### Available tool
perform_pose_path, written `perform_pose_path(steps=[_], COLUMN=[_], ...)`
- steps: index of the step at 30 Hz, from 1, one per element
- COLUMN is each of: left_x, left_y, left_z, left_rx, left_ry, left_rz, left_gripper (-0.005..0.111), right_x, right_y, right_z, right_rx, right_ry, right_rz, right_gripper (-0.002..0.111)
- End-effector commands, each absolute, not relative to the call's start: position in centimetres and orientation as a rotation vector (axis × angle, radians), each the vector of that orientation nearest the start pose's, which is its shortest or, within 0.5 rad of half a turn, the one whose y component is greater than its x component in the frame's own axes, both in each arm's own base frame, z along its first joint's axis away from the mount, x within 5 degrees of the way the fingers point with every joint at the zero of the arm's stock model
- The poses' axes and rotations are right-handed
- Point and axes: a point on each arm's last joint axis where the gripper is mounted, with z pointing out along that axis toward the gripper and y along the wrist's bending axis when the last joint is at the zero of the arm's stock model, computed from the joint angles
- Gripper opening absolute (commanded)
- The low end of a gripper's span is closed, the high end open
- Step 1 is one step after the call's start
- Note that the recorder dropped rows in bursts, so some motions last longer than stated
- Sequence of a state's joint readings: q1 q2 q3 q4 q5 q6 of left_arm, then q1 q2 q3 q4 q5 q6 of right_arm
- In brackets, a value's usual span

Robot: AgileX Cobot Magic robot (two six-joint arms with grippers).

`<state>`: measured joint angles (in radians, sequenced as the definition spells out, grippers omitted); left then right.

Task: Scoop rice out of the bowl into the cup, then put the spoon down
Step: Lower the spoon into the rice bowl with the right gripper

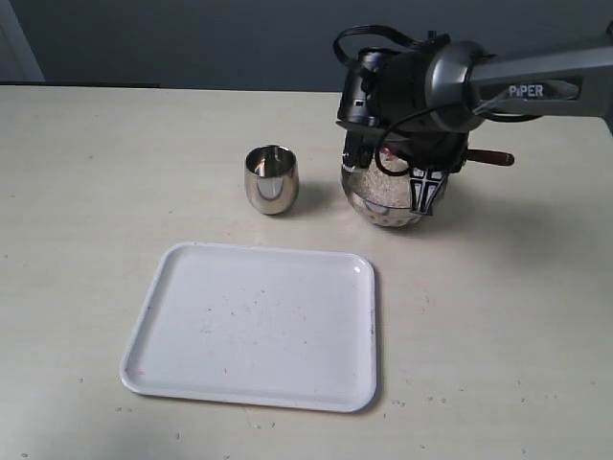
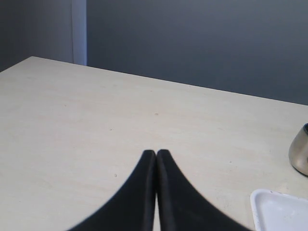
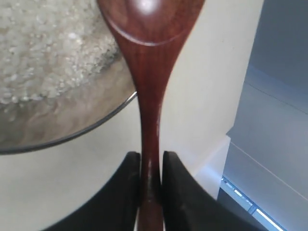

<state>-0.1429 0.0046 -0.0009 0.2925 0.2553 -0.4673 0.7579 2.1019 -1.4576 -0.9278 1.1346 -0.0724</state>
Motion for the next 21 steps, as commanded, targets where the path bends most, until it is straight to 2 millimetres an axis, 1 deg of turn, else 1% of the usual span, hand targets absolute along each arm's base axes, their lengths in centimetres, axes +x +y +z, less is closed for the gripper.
perform_pose_path(steps=[1,5,9,13,21], left_x=[5.6,5.6,5.6,5.6,5.6], left_y=[-0.1,-0.1,-0.1,-0.1,-0.1], left_z=[19.2,19.2,19.2,19.2,19.2], left_rx=[-0.089,-0.089,-0.090,-0.090,-0.090], left_ry=[1.719,1.719,1.721,1.721,1.721], left_rz=[-0.181,-0.181,-0.180,-0.180,-0.180], left_gripper=[0.001,0.001,0.001,0.001,0.001], right_x=[33.9,33.3,33.1,33.2,33.1], right_y=[24.0,25.0,25.5,25.3,25.1], right_z=[17.1,16.1,15.2,15.7,15.8], right_rx=[-1.661,-1.716,-1.744,-1.682,-1.673], right_ry=[2.135,2.088,2.052,2.049,2.065], right_rz=[-1.191,-1.225,-1.281,-1.337,-1.358], right_gripper=[-0.001,-0.001,-0.001,-0.001,-0.001])
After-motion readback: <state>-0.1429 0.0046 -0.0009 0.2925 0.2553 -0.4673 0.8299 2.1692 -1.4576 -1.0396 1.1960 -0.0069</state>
